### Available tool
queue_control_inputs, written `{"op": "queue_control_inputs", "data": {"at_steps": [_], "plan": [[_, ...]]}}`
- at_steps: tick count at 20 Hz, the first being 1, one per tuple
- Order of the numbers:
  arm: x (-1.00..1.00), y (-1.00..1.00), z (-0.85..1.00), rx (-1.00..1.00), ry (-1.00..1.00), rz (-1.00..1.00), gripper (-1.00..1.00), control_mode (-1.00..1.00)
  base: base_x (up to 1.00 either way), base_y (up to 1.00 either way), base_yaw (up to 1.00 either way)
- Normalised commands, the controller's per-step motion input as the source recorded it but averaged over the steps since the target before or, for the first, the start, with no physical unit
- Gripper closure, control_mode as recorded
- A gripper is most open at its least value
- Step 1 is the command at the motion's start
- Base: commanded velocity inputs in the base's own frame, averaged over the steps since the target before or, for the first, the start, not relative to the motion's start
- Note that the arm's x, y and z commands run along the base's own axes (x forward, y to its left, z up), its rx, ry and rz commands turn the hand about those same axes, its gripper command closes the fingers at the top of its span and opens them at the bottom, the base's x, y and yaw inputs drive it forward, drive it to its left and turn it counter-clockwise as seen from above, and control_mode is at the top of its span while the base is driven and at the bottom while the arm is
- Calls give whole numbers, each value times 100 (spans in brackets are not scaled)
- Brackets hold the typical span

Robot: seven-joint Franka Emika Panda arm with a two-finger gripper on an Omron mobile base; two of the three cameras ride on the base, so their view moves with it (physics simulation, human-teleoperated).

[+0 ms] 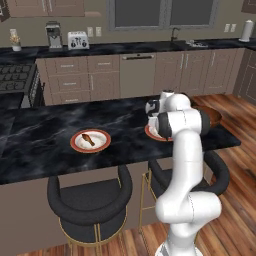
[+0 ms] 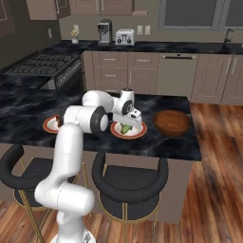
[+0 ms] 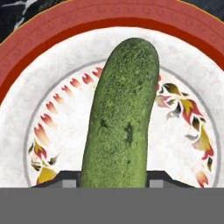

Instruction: Pick the chicken drumstick and cucumber from their plates and place them in the bowl. Then put the bowl in the fridge.

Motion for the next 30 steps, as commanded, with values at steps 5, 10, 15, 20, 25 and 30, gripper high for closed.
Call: {"op": "queue_control_inputs", "data": {"at_steps": [5, 10, 15, 20, 25, 30], "plan": [[15, -8, 8, 5, 0, 8, 100, -100, 0, 0, 0], [-3, -17, 67, 12, 6, 7, 100, -100, 0, 0, 0], [-14, -30, 65, 8, 2, 2, 100, -100, 0, 0, 0], [-6, -42, 59, 0, 2, 0, 100, -100, 0, 0, 0], [-3, -60, 34, 0, 2, 0, 100, -100, 0, 0, 0], [2, -72, 3, -3, 8, -3, 100, -100, 0, 0, 0]]}}
